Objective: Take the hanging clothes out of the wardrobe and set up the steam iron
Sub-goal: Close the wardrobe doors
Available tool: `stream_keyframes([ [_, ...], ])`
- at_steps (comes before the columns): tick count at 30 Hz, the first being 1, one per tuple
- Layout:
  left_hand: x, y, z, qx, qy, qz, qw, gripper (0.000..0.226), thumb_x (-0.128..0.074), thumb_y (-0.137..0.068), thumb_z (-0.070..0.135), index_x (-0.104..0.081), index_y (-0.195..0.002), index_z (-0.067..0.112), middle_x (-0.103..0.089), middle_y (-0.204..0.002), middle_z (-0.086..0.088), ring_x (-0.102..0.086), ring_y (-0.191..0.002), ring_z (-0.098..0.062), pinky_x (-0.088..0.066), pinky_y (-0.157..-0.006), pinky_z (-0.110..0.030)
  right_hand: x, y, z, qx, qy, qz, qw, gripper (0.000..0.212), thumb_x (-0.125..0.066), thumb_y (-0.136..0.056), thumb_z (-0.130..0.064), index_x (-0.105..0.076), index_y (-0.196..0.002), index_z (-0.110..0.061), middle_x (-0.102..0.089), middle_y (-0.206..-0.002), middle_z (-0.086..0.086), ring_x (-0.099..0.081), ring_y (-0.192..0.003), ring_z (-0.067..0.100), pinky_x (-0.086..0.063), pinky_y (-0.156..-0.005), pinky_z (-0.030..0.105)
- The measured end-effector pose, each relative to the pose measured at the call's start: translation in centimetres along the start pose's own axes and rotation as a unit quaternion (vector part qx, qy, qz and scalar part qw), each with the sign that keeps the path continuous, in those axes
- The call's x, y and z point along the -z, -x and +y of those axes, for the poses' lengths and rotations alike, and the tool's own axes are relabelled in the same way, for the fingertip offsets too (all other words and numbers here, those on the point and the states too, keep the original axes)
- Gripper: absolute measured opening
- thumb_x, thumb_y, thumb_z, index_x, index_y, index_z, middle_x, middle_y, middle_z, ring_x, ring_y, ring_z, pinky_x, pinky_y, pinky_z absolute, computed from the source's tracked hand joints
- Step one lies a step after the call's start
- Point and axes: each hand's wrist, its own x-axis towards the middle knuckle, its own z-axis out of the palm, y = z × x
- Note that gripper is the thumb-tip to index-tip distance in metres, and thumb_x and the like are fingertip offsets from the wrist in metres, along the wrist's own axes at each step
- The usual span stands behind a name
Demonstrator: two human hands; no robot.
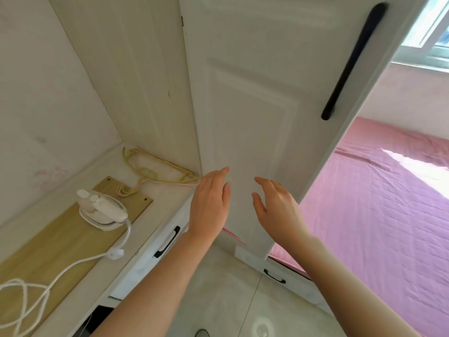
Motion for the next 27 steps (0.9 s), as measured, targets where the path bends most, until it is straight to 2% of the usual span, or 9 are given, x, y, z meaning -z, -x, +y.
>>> stream_keyframes([
  [5,-1.9,-0.2,6.1,0.016,0.032,0.005,0.999,0.036,-0.041,-0.101,0.021,-0.047,-0.136,0.014,-0.055,-0.131,0.000,-0.045,-0.124,-0.010,-0.032,-0.102,-0.015,4.4,2.0,3.2,0.051,-0.027,-0.001,0.998,0.038,-0.048,-0.098,-0.023,-0.049,-0.133,-0.009,-0.059,-0.130,0.005,-0.052,-0.123,0.022,-0.042,-0.097,0.028],
  [8,-2.6,-0.8,8.8,0.007,0.037,0.020,0.999,0.038,-0.041,-0.101,0.022,-0.046,-0.138,0.015,-0.053,-0.134,0.000,-0.043,-0.127,-0.008,-0.032,-0.104,-0.014,6.9,2.3,5.0,0.055,-0.054,0.002,0.997,0.036,-0.048,-0.098,-0.024,-0.051,-0.131,-0.010,-0.059,-0.128,0.003,-0.053,-0.121,0.020,-0.041,-0.096,0.025],
  [13,-2.4,-2.6,12.3,-0.023,0.061,0.074,0.995,0.045,-0.042,-0.100,0.018,-0.034,-0.144,0.011,-0.042,-0.145,-0.001,-0.035,-0.136,-0.012,-0.026,-0.112,-0.019,9.8,1.3,7.0,0.037,-0.109,0.041,0.992,0.028,-0.051,-0.096,-0.022,-0.055,-0.122,-0.012,-0.065,-0.115,0.000,-0.059,-0.108,0.016,-0.045,-0.089,0.024],
  [18,-1.8,-5.8,14.1,-0.092,0.043,0.101,0.990,0.050,-0.044,-0.099,0.014,-0.030,-0.146,0.002,-0.031,-0.153,-0.009,-0.024,-0.144,-0.023,-0.022,-0.118,-0.037,11.6,-0.6,7.5,0.006,-0.145,0.088,0.985,0.019,-0.053,-0.094,-0.025,-0.057,-0.109,-0.014,-0.065,-0.100,-0.003,-0.061,-0.093,0.011,-0.052,-0.080,0.033],
  [21,-1.5,-7.7,14.6,-0.125,0.031,0.118,0.985,0.051,-0.046,-0.098,0.014,-0.030,-0.145,0.000,-0.025,-0.155,-0.012,-0.015,-0.147,-0.026,-0.017,-0.119,-0.040,12.2,-1.6,7.5,-0.013,-0.151,0.095,0.984,0.018,-0.056,-0.092,-0.032,-0.055,-0.103,-0.018,-0.062,-0.099,-0.006,-0.060,-0.090,0.012,-0.051,-0.075,0.030],
  [24,-1.2,-9.4,15.1,-0.154,0.034,0.122,0.980,0.055,-0.046,-0.098,0.018,-0.027,-0.146,-0.002,-0.022,-0.156,-0.015,-0.010,-0.147,-0.030,-0.014,-0.120,-0.043,12.6,-2.5,7.2,-0.023,-0.174,0.088,0.981,0.024,-0.059,-0.090,-0.038,-0.054,-0.105,-0.020,-0.060,-0.106,-0.008,-0.060,-0.094,0.010,-0.050,-0.076,0.029],
  [27,-1.3,-10.9,15.2,-0.201,0.026,0.114,0.973,0.058,-0.043,-0.099,0.024,-0.022,-0.146,-0.004,-0.021,-0.155,-0.020,-0.010,-0.146,-0.034,-0.016,-0.118,-0.048,12.7,-3.5,6.4,-0.017,-0.213,0.083,0.973,0.020,-0.060,-0.091,-0.035,-0.054,-0.104,-0.021,-0.063,-0.105,-0.009,-0.061,-0.097,0.011,-0.053,-0.078,0.033],
])
